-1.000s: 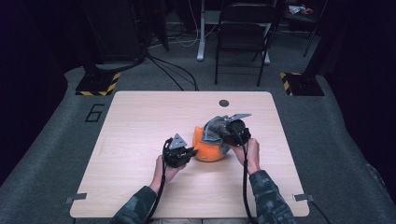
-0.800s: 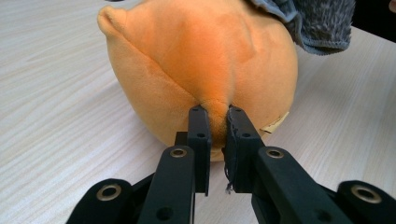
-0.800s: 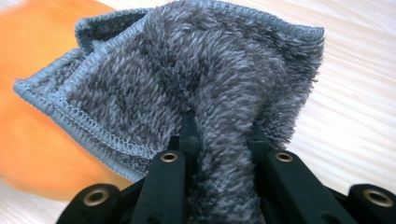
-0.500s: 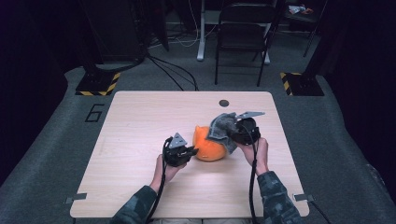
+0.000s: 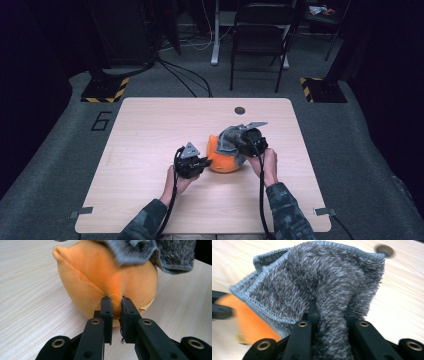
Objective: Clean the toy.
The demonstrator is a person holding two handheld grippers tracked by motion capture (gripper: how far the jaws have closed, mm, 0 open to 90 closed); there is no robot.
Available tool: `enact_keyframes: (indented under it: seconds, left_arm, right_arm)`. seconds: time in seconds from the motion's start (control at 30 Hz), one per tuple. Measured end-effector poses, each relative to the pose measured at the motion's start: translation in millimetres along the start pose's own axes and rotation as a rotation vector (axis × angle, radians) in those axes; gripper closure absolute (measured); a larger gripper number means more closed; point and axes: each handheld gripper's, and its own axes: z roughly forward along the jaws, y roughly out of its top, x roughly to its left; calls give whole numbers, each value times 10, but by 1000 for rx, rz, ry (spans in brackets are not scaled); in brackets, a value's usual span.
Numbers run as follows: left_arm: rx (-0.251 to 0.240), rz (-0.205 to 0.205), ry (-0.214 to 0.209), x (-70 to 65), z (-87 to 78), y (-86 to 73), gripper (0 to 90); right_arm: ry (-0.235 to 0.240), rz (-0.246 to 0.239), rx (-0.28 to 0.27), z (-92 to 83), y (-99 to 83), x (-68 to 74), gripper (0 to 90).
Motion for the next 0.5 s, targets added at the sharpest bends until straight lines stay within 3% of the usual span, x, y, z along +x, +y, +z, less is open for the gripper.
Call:
enact_keyframes:
  seconds: [0.17,0.33,0.5]
  left_arm:
    - [-1,0,-3,-2,6,2,818]
    - [-6,-1,1,10,2,-3,817]
    - [-12,2,-5,10,5,-1,817]
  right_arm:
    - [-18,78,40,62,-197,-270,761]
    - [-29,126,87,137,-363,-414,760]
    - [-16,132,40,-18,-323,-453,761]
